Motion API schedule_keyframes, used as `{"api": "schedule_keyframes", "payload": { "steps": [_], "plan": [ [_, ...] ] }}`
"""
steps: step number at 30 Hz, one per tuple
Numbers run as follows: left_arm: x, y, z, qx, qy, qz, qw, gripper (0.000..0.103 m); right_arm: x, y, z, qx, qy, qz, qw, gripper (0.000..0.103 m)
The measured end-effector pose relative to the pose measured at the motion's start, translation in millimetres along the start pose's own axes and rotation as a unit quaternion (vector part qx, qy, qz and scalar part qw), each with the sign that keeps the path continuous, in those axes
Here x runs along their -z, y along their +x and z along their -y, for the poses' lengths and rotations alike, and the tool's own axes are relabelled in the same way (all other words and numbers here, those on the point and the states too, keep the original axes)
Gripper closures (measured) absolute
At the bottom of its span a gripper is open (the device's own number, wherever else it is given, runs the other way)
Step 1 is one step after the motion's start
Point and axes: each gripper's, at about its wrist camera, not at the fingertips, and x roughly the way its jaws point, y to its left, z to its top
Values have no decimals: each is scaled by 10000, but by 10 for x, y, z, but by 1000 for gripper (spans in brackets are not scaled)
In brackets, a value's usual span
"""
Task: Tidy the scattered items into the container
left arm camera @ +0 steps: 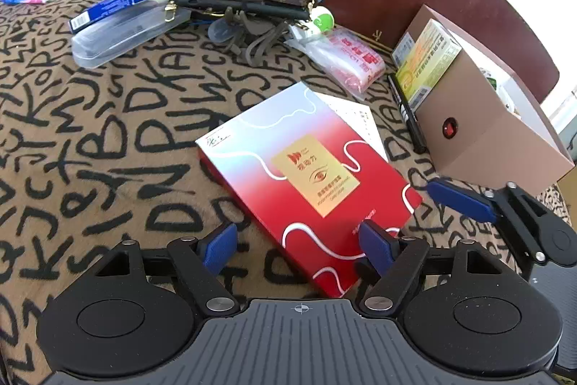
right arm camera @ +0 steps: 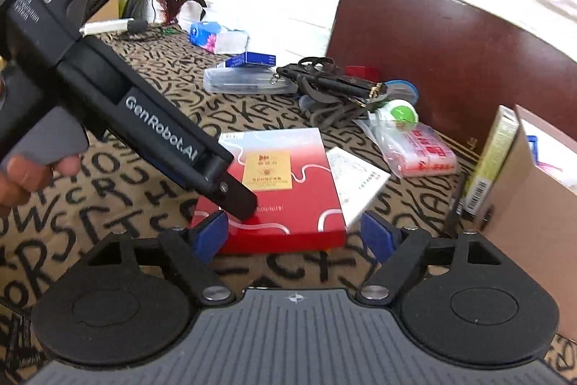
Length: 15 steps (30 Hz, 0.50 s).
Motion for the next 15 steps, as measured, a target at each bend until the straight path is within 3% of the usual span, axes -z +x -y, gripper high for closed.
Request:
{"api": "schedule_keyframes", "payload": {
  "steps": [9, 12, 15],
  "plan": [
    [39, -87, 5, 128, 185, -55, 9997, 27, 28, -180, -145, -587, -50, -221, 9980, 21],
    [95, -194, -20, 182, 442, -143, 9988, 26, 72, -333, -182, -1050, -153, -291, 9939, 23],
    [81, -202, -80, 130, 366, -170, 9991, 23, 79, -409, -243, -1047, -555, -143, 9929, 19]
  ]
}}
